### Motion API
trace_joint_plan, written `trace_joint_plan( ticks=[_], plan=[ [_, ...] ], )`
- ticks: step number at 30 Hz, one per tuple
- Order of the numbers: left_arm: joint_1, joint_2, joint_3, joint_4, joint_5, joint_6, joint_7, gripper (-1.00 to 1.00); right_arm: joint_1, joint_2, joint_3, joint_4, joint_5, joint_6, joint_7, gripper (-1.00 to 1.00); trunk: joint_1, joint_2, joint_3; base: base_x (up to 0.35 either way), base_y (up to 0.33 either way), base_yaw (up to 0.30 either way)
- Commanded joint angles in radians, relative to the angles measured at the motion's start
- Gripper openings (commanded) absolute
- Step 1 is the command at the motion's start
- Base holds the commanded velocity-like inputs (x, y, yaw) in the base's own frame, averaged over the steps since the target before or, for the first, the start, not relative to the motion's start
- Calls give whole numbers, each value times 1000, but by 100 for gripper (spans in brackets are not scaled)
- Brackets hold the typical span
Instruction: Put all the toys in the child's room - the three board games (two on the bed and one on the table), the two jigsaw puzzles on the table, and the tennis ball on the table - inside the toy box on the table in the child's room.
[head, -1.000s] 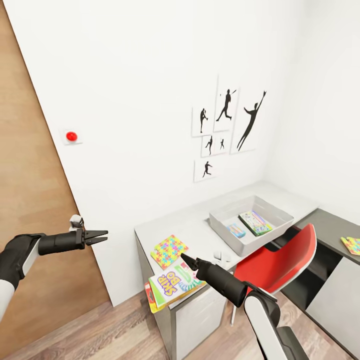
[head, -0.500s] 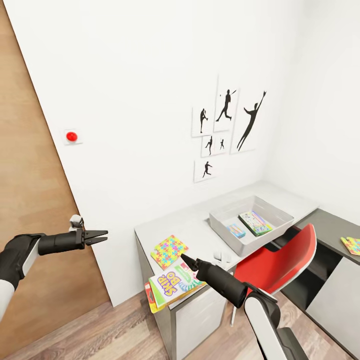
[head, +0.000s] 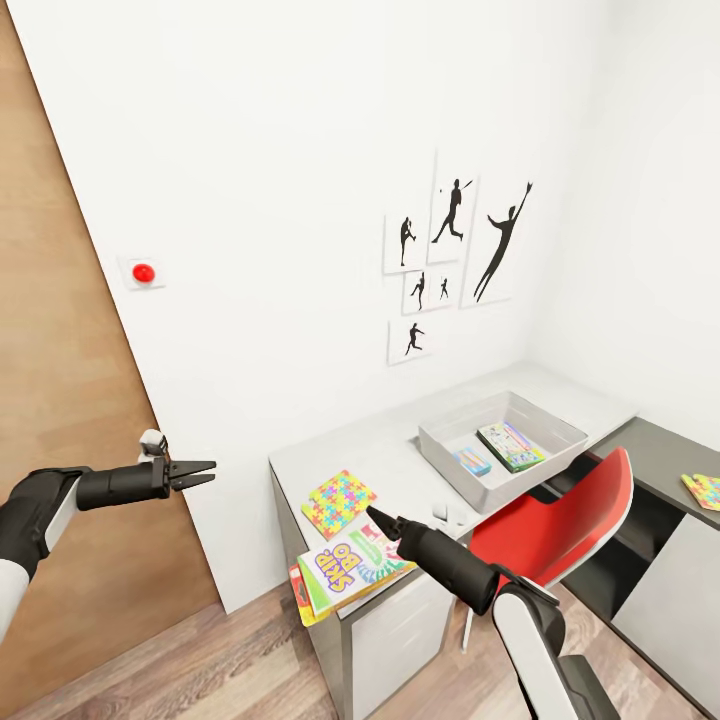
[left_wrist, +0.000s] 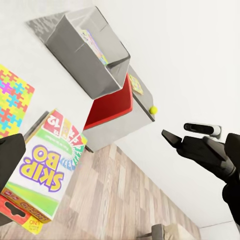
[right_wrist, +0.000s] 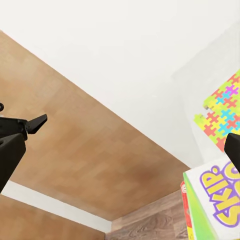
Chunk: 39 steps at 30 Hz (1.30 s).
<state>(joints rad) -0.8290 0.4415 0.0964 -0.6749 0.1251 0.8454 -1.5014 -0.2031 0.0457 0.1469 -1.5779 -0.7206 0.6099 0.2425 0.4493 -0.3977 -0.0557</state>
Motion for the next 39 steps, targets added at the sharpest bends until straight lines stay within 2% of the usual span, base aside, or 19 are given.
trace_joint_plan(
  ticks=[1, 21, 39],
  plan=[
    [-1, 0, 0, 0, 1, 11, -3, 100, -1, 0, -2, -1, -2, 5, 1, 100, 1, -2, -2, 0, 0, 0],
    [-1, -1, -1, 0, 1, 12, 12, 100, -1, 1, -1, -2, -3, 2, 1, 100, 1, -2, -2, 38, -105, 0],
    [-1, -1, 2, 0, 1, 12, 30, 100, -1, 2, 0, -2, -3, 2, 1, 100, 1, -2, -2, 163, -36, 0]
  ],
)
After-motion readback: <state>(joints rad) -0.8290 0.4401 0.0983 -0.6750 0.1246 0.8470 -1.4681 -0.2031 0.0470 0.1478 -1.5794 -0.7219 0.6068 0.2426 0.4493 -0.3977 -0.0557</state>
